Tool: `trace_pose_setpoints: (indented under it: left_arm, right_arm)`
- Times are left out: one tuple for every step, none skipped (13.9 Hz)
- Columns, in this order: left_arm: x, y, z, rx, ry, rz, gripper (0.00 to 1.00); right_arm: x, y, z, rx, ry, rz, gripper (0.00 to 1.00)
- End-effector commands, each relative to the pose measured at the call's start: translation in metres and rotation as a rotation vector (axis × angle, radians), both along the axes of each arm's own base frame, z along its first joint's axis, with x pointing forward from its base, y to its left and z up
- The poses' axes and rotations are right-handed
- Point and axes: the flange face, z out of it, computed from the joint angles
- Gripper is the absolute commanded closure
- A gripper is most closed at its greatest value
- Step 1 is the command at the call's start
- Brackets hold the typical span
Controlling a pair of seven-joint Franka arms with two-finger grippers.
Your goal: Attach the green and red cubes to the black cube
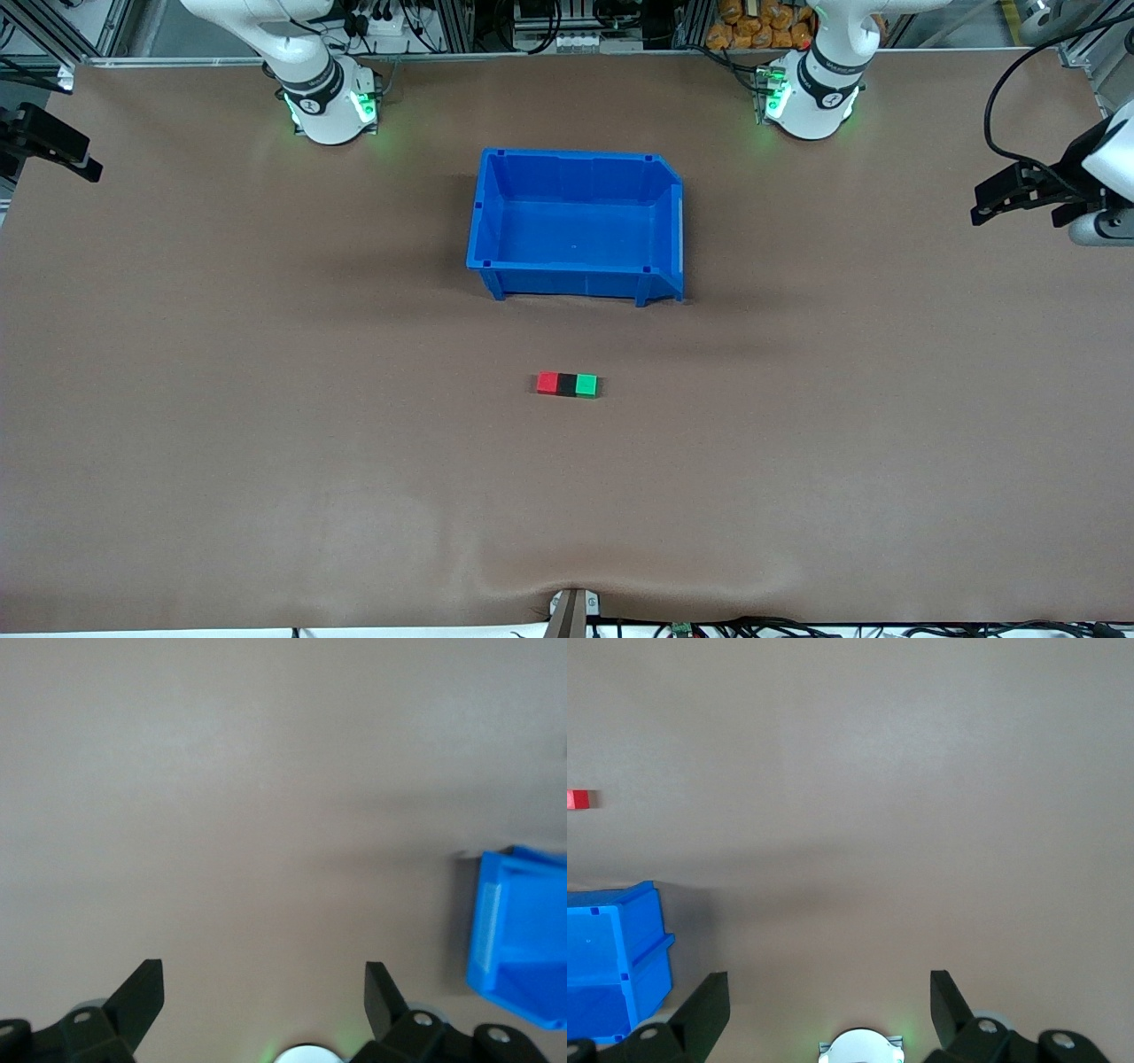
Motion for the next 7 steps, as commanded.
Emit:
trace_pose_setpoints:
  left_arm:
    - [-0.003, -0.013, 0.013, 0.026, 0.002, -0.084, 0.00]
    - [-0.004, -0.021, 0.013, 0.022, 0.001, -0.095, 0.00]
    - [-0.004, -0.025, 0.013, 0.013, 0.001, -0.092, 0.00]
    - [-0.004, -0.025, 0.016, 0.008, -0.005, -0.089, 0.00]
    - [-0.003, -0.027, 0.026, -0.005, -0.026, -0.082, 0.00]
    - [-0.006, -0.028, 0.024, -0.026, -0.015, -0.074, 0.00]
    - [-0.009, -0.036, 0.012, -0.017, 0.033, -0.050, 0.00]
  right_arm:
    - [-0.007, -0.003, -0.003, -0.004, -0.028, 0.010, 0.00]
    - [-0.008, -0.003, -0.002, -0.004, -0.033, 0.010, 0.00]
    - [-0.007, -0.002, -0.002, -0.004, -0.034, 0.013, 0.00]
    - [-0.006, -0.002, -0.002, -0.004, -0.037, 0.013, 0.00]
    - [-0.005, -0.003, -0.004, -0.004, -0.034, 0.011, 0.00]
    - [-0.004, -0.003, -0.004, -0.007, -0.034, 0.011, 0.00]
    - [-0.004, -0.003, -0.004, -0.007, -0.034, 0.011, 0.00]
